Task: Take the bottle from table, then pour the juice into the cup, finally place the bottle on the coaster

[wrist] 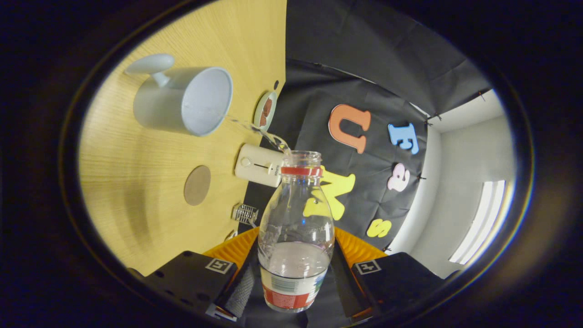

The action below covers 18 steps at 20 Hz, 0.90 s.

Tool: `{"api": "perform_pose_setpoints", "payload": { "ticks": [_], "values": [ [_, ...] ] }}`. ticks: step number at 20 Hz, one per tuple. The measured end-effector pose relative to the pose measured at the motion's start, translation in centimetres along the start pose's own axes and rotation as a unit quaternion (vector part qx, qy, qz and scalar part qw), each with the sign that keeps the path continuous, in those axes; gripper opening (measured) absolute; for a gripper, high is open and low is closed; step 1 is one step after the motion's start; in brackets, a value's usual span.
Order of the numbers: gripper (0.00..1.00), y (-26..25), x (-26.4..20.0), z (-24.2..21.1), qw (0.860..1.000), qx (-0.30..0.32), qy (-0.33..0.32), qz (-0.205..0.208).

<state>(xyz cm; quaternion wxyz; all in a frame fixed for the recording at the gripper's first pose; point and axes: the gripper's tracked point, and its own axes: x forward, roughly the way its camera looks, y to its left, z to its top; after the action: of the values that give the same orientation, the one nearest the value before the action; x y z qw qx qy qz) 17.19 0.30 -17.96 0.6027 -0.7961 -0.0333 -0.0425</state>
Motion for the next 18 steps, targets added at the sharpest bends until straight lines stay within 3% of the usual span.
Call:
{"api": "perform_pose_setpoints", "payload": {
  "ticks": [18],
  "values": [
    [0.82, -1.9, -0.2, -1.1, 0.998, -0.055, 0.01, -0.007]
  ]
}}
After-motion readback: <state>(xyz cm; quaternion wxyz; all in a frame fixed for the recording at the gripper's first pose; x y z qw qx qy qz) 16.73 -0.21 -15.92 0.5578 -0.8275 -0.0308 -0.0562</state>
